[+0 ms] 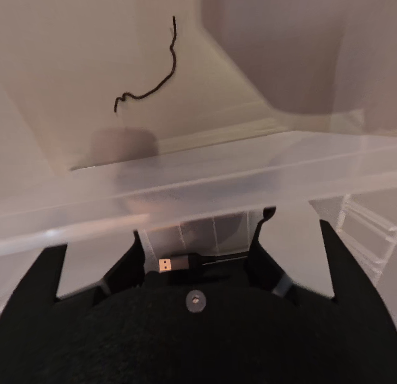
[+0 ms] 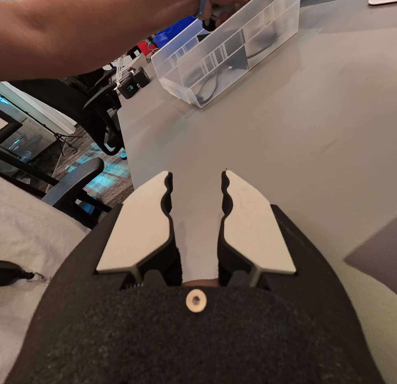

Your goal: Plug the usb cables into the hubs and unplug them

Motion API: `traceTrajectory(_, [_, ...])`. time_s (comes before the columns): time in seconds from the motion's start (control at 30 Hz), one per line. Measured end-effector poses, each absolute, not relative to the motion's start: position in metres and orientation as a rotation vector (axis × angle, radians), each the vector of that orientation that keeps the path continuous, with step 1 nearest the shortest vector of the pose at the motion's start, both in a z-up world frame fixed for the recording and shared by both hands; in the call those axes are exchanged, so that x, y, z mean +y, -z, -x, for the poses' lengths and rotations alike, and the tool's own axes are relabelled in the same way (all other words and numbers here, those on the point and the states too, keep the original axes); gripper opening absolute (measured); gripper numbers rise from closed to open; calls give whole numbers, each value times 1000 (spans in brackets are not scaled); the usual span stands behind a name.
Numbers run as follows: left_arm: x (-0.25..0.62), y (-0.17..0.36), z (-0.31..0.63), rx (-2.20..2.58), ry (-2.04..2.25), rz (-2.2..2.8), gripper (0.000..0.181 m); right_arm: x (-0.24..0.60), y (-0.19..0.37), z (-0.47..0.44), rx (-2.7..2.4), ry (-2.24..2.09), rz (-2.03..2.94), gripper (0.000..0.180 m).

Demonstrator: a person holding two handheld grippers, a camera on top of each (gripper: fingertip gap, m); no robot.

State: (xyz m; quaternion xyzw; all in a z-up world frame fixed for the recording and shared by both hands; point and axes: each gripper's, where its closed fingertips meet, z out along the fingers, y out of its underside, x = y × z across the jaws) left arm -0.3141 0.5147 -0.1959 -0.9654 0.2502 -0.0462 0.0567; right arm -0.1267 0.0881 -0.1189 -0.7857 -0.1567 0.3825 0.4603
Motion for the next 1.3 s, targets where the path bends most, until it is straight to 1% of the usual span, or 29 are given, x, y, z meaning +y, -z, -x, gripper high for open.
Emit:
traceTrajectory(0.03, [514,194,317,774,116,2913,121,88,119,126,-385,-938,1934,43])
traceTrajectory(0.07, [516,191,319,787,89,2881,118,89,118,126,-383,-936,1932,43])
traceTrajectory(0.2, [512,170,322,860,31,2739,118,90,115,121,-354,-948,1916,43])
traceTrajectory(0.3, [506,141,322,866,30,2599,118,92,112,118,-329,-960,1900,43])
traceTrajectory(0.4, [496,91,322,875,12,2407,118,93,108,116,-306,-978,1877,43])
traceTrajectory(0.57, [448,-14,293,936,109,2014,118,107,89,110,-266,-928,1804,42])
traceTrajectory(0.67, [394,-72,253,1013,237,1760,118,124,58,105,-241,-852,1723,43])
traceTrajectory(0.77, [333,-107,212,1083,320,1538,118,140,16,101,-232,-791,1641,47])
traceTrajectory(0.83, [295,-110,187,1128,377,1431,118,150,-15,98,-222,-775,1581,52])
traceTrajectory(0.9, [263,-100,166,1169,416,1360,118,157,-40,96,-212,-779,1536,53])
traceTrajectory(1.03, [214,-65,136,1263,440,1271,118,163,-60,98,-191,-897,1514,53])
traceTrajectory(1.13, [189,-38,121,1341,392,1225,118,162,-50,107,-205,-996,1578,52])
traceTrajectory(1.23, [174,-23,113,1389,321,1178,118,165,-19,120,-299,-889,1769,51])
traceTrajectory(1.3, [173,-16,112,1396,235,1163,118,163,-3,129,-382,-823,1856,46])
